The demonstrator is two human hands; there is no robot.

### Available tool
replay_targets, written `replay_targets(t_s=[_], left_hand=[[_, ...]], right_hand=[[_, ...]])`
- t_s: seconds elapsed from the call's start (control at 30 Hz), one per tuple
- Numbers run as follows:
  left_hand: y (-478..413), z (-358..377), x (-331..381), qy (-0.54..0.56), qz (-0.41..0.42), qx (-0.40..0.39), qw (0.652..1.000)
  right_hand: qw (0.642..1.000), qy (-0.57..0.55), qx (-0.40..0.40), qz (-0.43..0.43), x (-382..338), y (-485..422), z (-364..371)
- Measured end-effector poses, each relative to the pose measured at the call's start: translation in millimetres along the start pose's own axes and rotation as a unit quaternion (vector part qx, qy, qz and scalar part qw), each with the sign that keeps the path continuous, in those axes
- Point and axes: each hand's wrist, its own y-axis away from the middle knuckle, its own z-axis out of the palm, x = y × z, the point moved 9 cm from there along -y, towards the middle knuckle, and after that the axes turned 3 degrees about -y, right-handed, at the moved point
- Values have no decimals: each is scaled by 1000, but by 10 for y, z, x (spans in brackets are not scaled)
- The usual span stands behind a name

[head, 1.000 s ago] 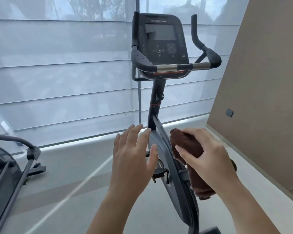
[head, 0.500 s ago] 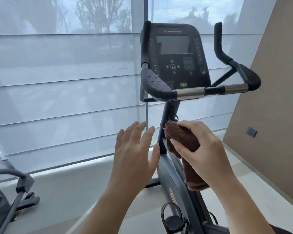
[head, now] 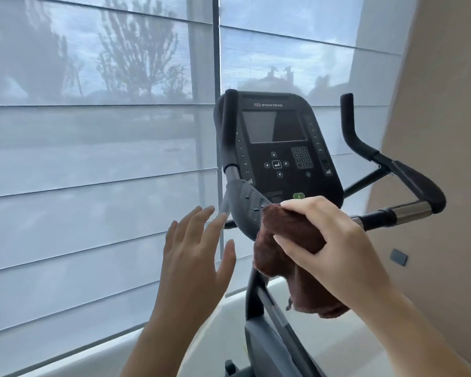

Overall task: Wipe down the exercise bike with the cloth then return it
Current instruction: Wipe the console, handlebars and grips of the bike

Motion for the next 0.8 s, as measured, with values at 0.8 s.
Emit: replay_targets(t_s=[0.8], left_hand=[[-1439, 1157, -1082, 192, 159, -34, 968]], right_hand=[[979, 139, -29, 143, 702, -1456, 890]])
